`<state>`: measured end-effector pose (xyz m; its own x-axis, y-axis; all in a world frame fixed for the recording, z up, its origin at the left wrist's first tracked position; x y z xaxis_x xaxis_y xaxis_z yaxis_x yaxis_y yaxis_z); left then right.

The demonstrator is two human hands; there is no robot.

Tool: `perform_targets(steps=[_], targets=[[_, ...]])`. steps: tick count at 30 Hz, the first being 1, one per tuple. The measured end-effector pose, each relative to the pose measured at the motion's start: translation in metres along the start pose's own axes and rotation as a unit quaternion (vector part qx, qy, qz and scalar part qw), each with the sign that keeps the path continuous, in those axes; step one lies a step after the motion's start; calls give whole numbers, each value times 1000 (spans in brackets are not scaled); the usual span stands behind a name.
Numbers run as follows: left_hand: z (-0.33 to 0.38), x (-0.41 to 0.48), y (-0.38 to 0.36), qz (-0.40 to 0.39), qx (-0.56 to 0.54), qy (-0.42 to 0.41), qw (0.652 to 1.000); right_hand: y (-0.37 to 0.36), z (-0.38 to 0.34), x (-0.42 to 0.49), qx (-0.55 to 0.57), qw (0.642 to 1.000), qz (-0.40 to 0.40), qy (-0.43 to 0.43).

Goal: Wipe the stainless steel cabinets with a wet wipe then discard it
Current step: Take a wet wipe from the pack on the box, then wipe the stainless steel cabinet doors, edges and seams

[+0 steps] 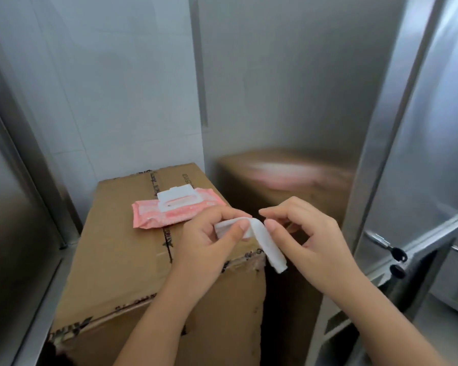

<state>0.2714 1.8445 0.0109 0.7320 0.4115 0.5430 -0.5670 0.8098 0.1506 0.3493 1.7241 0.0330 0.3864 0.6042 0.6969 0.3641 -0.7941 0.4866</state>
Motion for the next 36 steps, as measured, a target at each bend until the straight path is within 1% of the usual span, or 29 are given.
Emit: perform_targets(steps=[3,6,14,18,22,26,30,32,36], targets=[[12,-6,-37,-25,15,-3,1000,26,-4,-23,-17,1000,-19,3],[24,-14,-82,-48,9,-1,999,61,-1,-51,-46,999,-21,-15],[58,-40,-210,-138,0,-10,990,169,13,-135,-90,991,26,-100],[66,-53,-273,-195,-47,19,979,224,23,-179,-86,980,84,-158],[75,-67,-333,-233,-145,48,960,277,28,-219,-97,964,129,-212],[91,-80,-385,-273,-204,47,939,322,29,-253,-75,949,171,-252],[108,-94,-433,-324,-209,31,922,347,34,-277,1,942,182,-281],[113,-97,-453,-338,-205,23,918,358,39,-288,28,936,193,-292],[112,-87,-488,-336,-200,22,920,383,55,-302,46,925,216,-308]])
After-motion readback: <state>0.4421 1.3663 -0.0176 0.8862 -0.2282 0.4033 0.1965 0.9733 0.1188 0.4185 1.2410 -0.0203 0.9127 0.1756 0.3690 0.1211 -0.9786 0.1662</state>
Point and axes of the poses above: each hand's wrist, its own x-axis towards the middle knuckle, its own y-axis out of the back of the hand, z = x × y, the point moved 8 cm from there along x, towards the middle knuckle, and after that the axes turned 2 degrees about -z, right-handed, at the moved point
